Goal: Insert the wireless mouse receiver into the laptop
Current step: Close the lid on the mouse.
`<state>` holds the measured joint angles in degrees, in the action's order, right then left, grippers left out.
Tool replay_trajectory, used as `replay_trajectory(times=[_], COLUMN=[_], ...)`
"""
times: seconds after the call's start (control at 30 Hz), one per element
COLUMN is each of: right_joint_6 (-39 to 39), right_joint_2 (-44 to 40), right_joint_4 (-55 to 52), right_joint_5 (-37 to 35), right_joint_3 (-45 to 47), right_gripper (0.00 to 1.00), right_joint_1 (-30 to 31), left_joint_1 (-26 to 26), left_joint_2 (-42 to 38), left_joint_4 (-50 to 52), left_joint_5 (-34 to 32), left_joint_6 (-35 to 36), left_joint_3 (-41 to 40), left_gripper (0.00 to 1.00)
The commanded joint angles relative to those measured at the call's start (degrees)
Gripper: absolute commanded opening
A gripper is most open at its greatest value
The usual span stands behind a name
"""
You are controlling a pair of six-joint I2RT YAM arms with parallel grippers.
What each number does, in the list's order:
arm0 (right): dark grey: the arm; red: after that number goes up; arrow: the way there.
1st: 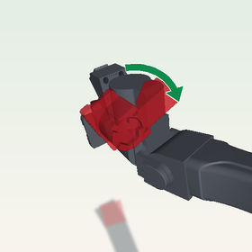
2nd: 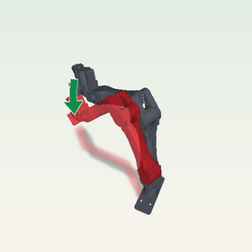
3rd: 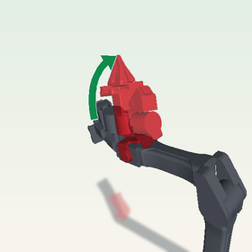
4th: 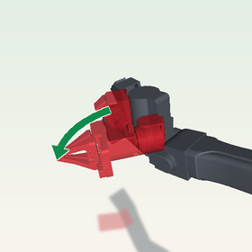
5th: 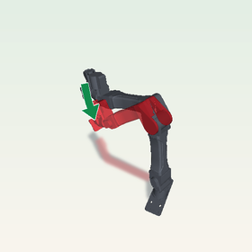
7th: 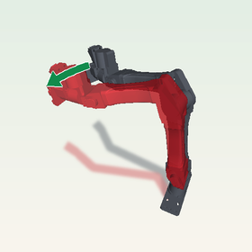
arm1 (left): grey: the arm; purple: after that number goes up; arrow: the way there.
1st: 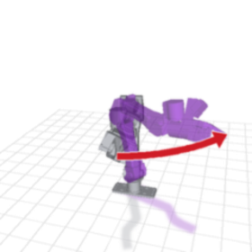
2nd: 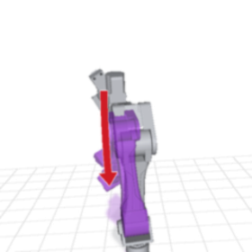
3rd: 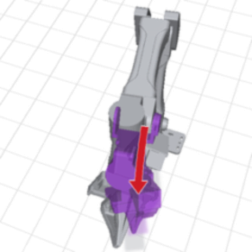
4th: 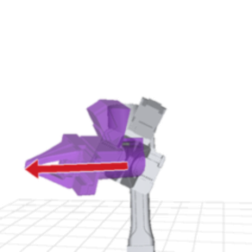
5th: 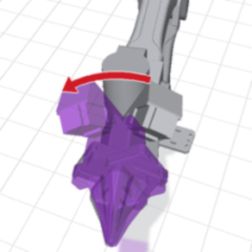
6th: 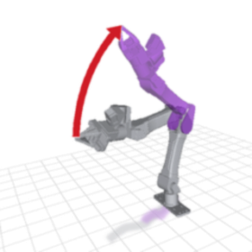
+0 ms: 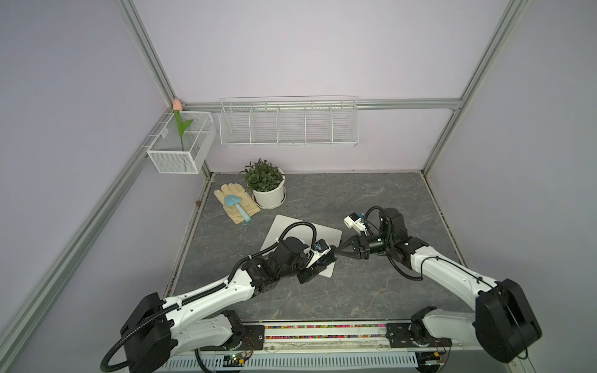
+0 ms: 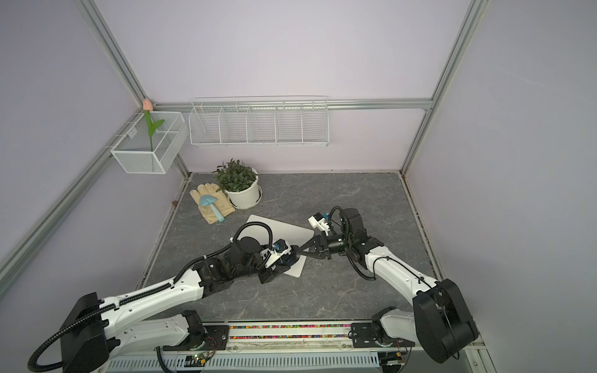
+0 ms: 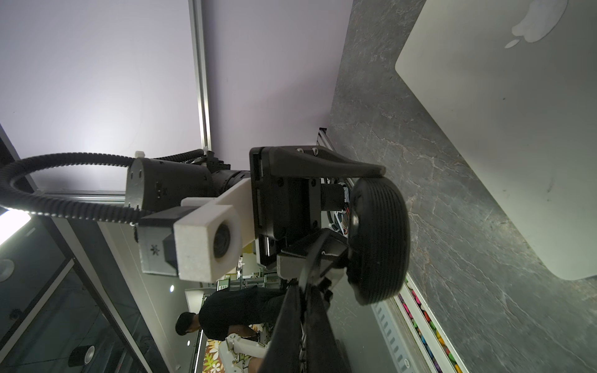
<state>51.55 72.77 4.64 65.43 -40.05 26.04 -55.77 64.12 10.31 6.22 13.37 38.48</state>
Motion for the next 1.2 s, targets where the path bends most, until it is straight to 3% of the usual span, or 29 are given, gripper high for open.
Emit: replay_trajectory(times=[0.0, 0.83, 1.17], right_joint_6=[-2.1, -5.1, -5.3], right_joint_2=[-0.8, 1.0, 1.1], right_joint_4=[-3.1, -6.3, -6.4], right_joint_5=[-1.7, -3.2, -3.3], right_joint_3=[-1.3, -2.3, -3.0], right_gripper=[0.08, 0.13, 0.21], right_joint_1=[0.2, 0.8, 1.0], left_joint_1=[0.3, 0.3, 0.3], left_joint_2=[-0.9, -1.8, -1.4], left_joint_4=[0.4, -0.2, -0.2], left_joint_5=[3.1, 4.2, 4.8], left_joint_6=[0.8, 0.6, 0.5], left_joint_3=[2.7, 2.4, 2.4], left_gripper=[0.21, 0.20, 0.21])
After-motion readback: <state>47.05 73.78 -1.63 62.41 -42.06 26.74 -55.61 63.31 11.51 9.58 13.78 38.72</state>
